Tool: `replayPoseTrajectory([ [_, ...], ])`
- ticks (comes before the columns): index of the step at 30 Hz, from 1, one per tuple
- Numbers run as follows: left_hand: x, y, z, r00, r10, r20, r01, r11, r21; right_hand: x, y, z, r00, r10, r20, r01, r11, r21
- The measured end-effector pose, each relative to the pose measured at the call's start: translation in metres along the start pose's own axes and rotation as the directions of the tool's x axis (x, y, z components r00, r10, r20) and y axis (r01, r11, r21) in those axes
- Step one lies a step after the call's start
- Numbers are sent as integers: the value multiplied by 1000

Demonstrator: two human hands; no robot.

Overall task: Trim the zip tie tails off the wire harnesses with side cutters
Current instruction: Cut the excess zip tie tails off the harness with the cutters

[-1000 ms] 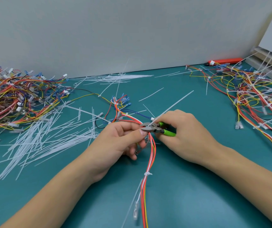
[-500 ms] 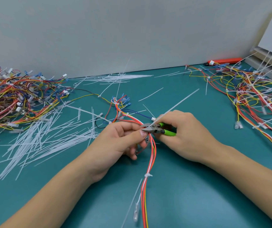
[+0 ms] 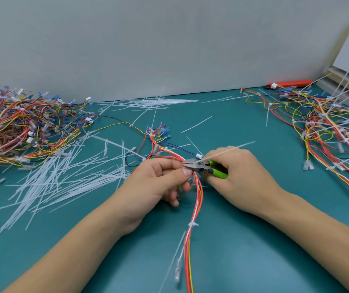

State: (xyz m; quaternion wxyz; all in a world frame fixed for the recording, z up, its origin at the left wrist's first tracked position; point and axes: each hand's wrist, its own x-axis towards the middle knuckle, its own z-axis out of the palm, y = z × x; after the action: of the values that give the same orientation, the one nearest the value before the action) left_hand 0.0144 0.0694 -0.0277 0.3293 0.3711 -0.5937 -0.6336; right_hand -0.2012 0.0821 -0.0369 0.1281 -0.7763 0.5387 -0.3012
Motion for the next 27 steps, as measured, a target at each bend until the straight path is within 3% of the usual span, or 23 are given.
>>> replayPoseTrajectory([
  [4, 1, 0, 0, 1000, 1, 1, -1, 1000, 0, 0, 4, 2, 999, -12, -34, 13, 999, 34],
  [10, 2, -1, -1, 1000, -4, 5, 4, 1000, 0, 2, 11, 1, 987, 66, -146, -33, 976, 217],
  [17, 2, -2, -1, 1000, 1, 8, -1, 1000, -10, 1, 8, -1, 1000, 3, -5, -2, 994, 109],
  [21, 2, -2, -1, 1000, 1, 6, -1, 1000, 5, 2, 6, -2, 999, -54, 9, 52, 992, 112],
  [27, 2, -4, -2, 1000, 2, 7, -2, 1000, 7, 2, 4, -1, 1000, -16, 20, 14, 997, 72],
])
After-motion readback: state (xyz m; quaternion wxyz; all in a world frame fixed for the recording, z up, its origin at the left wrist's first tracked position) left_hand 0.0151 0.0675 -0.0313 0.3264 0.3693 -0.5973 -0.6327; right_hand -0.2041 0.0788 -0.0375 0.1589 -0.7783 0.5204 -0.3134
